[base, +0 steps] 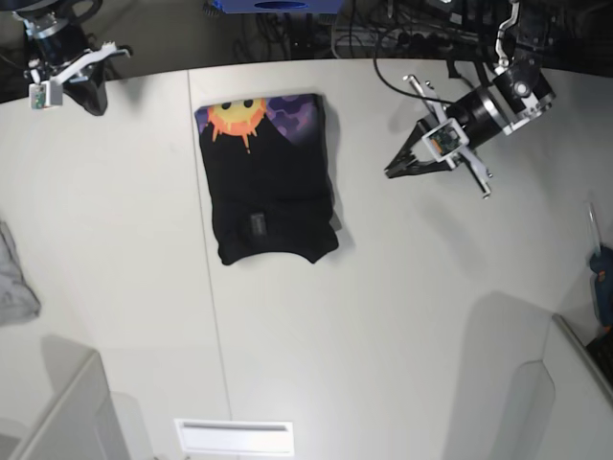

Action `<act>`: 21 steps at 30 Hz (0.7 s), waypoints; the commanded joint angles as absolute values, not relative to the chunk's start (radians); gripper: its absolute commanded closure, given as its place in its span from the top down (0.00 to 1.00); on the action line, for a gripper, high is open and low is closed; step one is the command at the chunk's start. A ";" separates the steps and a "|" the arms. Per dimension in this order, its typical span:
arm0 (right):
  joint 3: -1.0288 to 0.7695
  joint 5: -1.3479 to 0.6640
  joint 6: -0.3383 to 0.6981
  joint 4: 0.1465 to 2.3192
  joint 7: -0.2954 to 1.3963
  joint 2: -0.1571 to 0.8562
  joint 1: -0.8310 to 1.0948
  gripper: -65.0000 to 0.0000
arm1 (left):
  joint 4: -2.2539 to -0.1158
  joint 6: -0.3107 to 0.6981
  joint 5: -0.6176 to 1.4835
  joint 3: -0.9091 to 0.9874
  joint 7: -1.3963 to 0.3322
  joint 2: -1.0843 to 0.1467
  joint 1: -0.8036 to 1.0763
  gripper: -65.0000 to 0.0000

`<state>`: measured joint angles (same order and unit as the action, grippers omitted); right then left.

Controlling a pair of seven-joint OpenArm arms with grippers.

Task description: Fold the T-shirt properly

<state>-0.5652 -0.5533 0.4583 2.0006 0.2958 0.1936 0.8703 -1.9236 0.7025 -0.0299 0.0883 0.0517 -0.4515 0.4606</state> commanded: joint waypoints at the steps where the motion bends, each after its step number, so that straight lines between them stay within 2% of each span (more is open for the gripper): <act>1: -0.572 -0.503 0.466 2.014 0.277 0.189 0.892 0.00 | -1.942 0.698 -0.010 0.119 0.117 -0.455 0.492 0.00; 8: -0.578 -0.101 0.698 2.009 0.277 0.048 0.911 0.00 | -1.933 0.698 -0.018 0.182 0.232 -0.452 0.713 0.00; 12: -0.570 0.045 0.698 2.008 0.283 0.008 0.928 0.00 | -1.863 0.698 -0.018 0.183 0.294 -0.450 0.789 0.00; 21: -0.526 0.236 0.698 1.992 0.302 0.008 1.043 0.00 | -1.558 0.698 -0.019 0.183 0.478 -0.455 0.900 0.00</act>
<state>-0.5262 0.2512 0.6960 1.9842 0.3180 0.0059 1.0294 -1.5452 0.6876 -0.0341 0.1780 0.4503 -0.4461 0.8856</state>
